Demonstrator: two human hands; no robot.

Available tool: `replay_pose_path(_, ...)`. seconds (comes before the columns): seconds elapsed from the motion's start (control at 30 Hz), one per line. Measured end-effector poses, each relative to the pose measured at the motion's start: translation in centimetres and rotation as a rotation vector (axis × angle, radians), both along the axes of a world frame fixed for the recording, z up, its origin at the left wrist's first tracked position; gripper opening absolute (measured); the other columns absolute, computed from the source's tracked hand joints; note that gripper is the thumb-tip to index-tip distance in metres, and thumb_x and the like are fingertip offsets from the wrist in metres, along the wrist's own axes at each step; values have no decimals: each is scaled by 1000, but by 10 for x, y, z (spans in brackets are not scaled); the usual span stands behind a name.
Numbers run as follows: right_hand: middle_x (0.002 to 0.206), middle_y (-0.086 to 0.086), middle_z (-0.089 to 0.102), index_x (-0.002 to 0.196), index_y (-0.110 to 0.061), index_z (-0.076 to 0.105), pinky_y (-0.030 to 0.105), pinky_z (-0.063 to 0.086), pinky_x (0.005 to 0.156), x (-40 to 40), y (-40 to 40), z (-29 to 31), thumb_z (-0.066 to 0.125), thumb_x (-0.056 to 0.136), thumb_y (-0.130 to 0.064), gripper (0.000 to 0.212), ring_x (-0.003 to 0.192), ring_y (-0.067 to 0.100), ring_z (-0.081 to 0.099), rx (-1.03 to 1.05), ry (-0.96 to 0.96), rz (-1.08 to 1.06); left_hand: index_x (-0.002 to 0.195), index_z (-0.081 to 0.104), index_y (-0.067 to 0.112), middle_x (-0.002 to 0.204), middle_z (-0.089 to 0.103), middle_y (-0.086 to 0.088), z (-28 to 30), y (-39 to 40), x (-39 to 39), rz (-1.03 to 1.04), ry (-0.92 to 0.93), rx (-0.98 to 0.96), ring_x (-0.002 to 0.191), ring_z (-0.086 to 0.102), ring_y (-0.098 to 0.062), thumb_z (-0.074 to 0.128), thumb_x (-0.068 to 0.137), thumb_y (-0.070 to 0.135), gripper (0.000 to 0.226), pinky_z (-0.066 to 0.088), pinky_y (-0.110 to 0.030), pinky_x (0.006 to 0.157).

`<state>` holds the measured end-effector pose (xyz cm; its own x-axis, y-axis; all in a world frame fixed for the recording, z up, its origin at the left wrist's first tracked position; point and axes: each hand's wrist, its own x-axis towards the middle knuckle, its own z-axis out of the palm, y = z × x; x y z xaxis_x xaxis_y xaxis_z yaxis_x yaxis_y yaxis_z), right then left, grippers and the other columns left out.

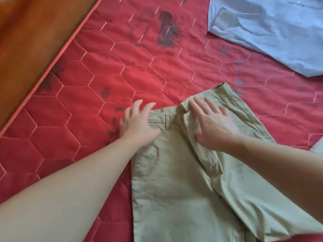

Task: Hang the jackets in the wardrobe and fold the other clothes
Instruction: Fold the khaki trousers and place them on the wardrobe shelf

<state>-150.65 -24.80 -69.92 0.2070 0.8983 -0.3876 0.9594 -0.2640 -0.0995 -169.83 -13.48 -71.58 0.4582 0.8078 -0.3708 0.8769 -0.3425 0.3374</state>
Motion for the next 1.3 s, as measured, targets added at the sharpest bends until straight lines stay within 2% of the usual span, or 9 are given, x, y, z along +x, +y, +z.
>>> replay_pose_path(0.1,161,-6,13,154,-27,-1,53,6,119,13,16,-4,63,77,-44,101,150,23,6,-103,-31,47,131,42,38,140,43,6,-4,7,14,-263,157,105,130,36,-22,65,75,63,66,29,-41,102)
replay_pose_path(0.3,118,-7,63,128,-32,43,48,22,107,47,34,-7,58,73,-62,64,115,20,56,-119,-147,117,102,44,28,88,68,1,-6,29,-5,-342,355,143,92,62,-24,44,82,78,54,33,-40,92)
replay_pose_path(0.57,71,-5,54,74,-22,53,40,31,94,80,46,-4,53,80,-70,49,78,22,50,-106,-274,-88,66,60,34,86,58,7,-11,49,-56,-67,105,-37,97,51,-20,54,82,70,40,29,-35,86)
replay_pose_path(0.77,109,1,59,92,-27,54,45,30,99,89,45,-6,58,69,-78,55,98,25,55,-12,-332,15,64,55,27,105,52,11,-12,44,-51,-11,-114,2,98,47,-12,73,79,50,33,35,-30,80)
replay_pose_path(0.83,138,3,43,119,-34,53,54,19,111,92,47,-8,64,65,-76,70,127,27,41,-6,-295,80,72,61,17,99,58,5,-10,46,-41,-13,-117,-39,94,52,-17,73,76,50,36,38,-31,77)
replay_pose_path(0.93,161,2,10,149,-40,15,59,6,115,103,53,-7,68,63,-73,106,148,27,6,-157,-220,-9,86,54,23,85,60,3,-4,51,-32,-6,-91,-145,84,56,-24,77,75,41,31,37,-34,64)
replay_pose_path(1.03,148,3,36,149,-38,10,57,23,108,113,60,0,72,62,-67,111,137,27,32,-367,-238,-39,110,51,31,93,61,4,0,52,-28,3,-60,-212,92,57,-21,78,73,42,47,39,-34,71)
replay_pose_path(1.17,81,-10,60,100,-31,57,41,33,88,115,59,8,68,68,-57,42,81,18,55,-296,-360,66,94,72,27,92,69,7,2,52,-22,-73,29,-146,94,61,-20,73,77,48,27,48,-34,78)
replay_pose_path(1.3,74,-4,56,76,-28,59,30,36,65,115,27,22,63,81,-49,21,77,24,56,-161,-259,44,77,72,27,77,67,3,19,46,-13,-92,110,-85,82,61,-24,68,80,53,26,50,-36,70)
